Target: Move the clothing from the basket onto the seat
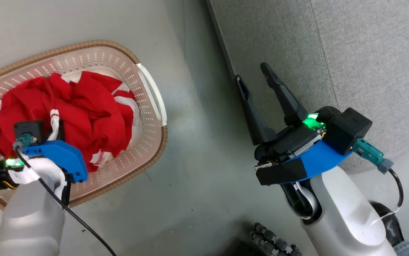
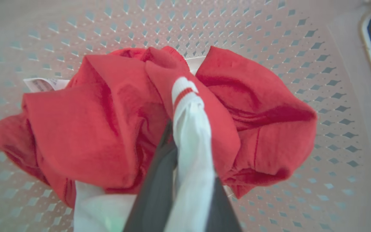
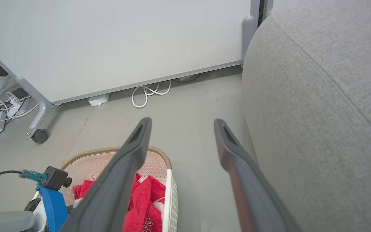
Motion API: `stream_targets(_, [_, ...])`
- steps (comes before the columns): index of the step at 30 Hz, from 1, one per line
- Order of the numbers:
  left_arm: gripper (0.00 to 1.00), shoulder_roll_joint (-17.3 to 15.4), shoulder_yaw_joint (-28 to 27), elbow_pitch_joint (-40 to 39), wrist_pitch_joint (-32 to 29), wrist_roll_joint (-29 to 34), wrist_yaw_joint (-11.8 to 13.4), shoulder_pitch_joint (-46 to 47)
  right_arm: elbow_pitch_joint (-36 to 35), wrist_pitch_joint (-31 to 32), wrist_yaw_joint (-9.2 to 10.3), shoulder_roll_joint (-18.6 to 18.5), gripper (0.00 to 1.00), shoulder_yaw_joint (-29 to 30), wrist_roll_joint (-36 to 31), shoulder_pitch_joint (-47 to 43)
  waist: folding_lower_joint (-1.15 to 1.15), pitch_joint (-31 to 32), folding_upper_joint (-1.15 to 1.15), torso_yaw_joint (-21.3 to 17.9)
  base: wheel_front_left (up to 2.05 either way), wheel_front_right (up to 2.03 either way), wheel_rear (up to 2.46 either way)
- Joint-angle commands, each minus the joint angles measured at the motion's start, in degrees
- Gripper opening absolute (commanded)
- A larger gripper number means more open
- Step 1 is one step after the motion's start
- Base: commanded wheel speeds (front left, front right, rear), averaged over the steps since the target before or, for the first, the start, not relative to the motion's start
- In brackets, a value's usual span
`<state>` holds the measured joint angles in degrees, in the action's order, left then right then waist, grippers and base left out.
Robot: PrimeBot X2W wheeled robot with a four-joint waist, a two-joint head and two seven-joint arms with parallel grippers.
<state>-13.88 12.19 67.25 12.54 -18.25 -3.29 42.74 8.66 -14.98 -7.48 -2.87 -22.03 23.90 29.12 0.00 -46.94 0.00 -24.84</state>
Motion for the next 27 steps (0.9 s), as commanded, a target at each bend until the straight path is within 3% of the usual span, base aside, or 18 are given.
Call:
stream_targets(1, [0.00, 0.2, 0.5, 0.3, 0.6, 0.0, -0.5, 0.9, 0.3, -0.3, -0.02, 0.0, 1.00, 0.3, -0.3, 0.6, 0.00, 1.7, 0.00, 0.9, 0.00, 0.00, 0.00])
stream_targets(9, [0.00, 3.0, 3.6, 0.3, 2.4, 2.1, -1.7, -1.0, 2.3, -0.3, -0.02, 0.0, 1.00, 1.3, -2.5, -1.3, 0.00, 9.6, 0.00, 4.9, 0.00, 0.00, 0.00])
stream_targets(10, [0.00, 4.8, 4.7, -0.5, 2.6, 2.8, -1.4, -1.6, 3.2, -0.3, -0.03, -0.1, 1.00, 1.6, -3.2, -2.0, 0.00, 12.5, 0.00, 6.2, 0.00, 0.00, 0.00])
stream_targets(16, [0.00, 8.1, 7.3, -5.1, 2.7, 4.4, -2.0, -4.7, 5.9, -0.2, -0.02, -0.1, 1.00, 2.6, -5.3, -4.8, 0.00, 21.7, 0.00, 9.6, 0.00, 0.00, 0.00])
stream_targets(27, [0.00, 10.6, 13.3, -12.9, 2.7, 4.8, -3.7, -8.6, 9.8, 0.2, -0.03, -0.1, 1.00, 4.9, -7.2, -11.1, 0.00, 35.6, 0.00, 15.0, 0.00, 0.00, 0.00])
